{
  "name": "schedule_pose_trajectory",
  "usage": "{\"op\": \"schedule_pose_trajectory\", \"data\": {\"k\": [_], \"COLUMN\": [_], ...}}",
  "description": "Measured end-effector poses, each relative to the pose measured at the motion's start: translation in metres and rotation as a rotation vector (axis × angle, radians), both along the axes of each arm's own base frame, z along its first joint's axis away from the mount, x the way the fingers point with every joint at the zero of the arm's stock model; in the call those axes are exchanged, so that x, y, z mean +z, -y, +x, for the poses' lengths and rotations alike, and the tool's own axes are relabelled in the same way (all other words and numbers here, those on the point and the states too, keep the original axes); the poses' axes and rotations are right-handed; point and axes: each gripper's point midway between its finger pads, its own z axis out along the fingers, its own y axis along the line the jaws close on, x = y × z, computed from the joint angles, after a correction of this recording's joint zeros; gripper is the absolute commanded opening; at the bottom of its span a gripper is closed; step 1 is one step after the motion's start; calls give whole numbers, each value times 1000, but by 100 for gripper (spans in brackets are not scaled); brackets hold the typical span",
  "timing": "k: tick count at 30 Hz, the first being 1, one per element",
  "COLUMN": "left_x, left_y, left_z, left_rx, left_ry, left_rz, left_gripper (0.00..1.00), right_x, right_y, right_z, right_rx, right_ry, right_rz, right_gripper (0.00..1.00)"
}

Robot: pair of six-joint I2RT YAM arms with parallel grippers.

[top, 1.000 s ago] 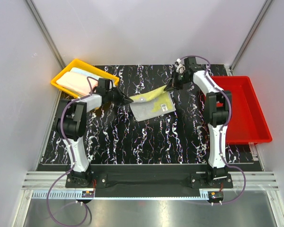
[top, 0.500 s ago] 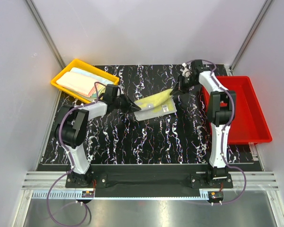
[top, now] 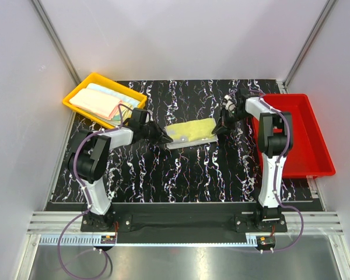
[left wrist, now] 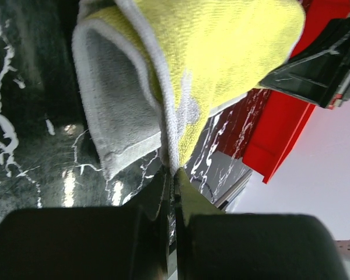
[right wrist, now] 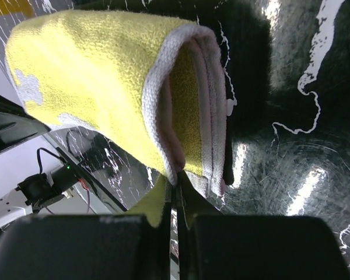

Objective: Fold and stack the towels
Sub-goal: Fold the towel

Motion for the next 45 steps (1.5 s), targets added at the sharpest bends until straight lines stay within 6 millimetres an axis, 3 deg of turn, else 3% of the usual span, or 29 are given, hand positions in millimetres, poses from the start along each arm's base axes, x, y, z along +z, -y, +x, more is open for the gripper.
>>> {"op": "schedule_pose_trajectory", "data": {"k": [9,15,22,25,27,33,36,38,45], "left_x": [-12,-18,-20,-20,-20,-21,-23,-24,-32], "left_y": [-10,-19,-23,-23,-23,-20,-18,-17,-29], "left_z": [-9,-16,-20,-21,-21,-24,-30,-34,-48], "left_rx": [-15,-34,-51,-59,-63,-82,-103,-114,-132], "left_ry": [-18,-20,-19,-11,-8,-3,-11,-22,-66], "left_rz": [58,107,135,138,140,144,151,158,242], "left_gripper": [0,0,0,0,4,14,23,24,32], "right_x": [10,18,4,0,-2,-5,-5,-6,-8], "right_y": [4,1,0,0,0,1,2,4,14], "right_z": [3,-8,-20,-23,-23,-19,-17,-16,-14], "right_rx": [-7,-5,-10,-14,-15,-21,-29,-35,-71], "right_ry": [27,32,0,-12,-9,8,13,11,7], "right_rz": [6,47,63,63,63,52,45,37,-18], "right_gripper": [1,1,5,12,20,22,22,22,34]}}
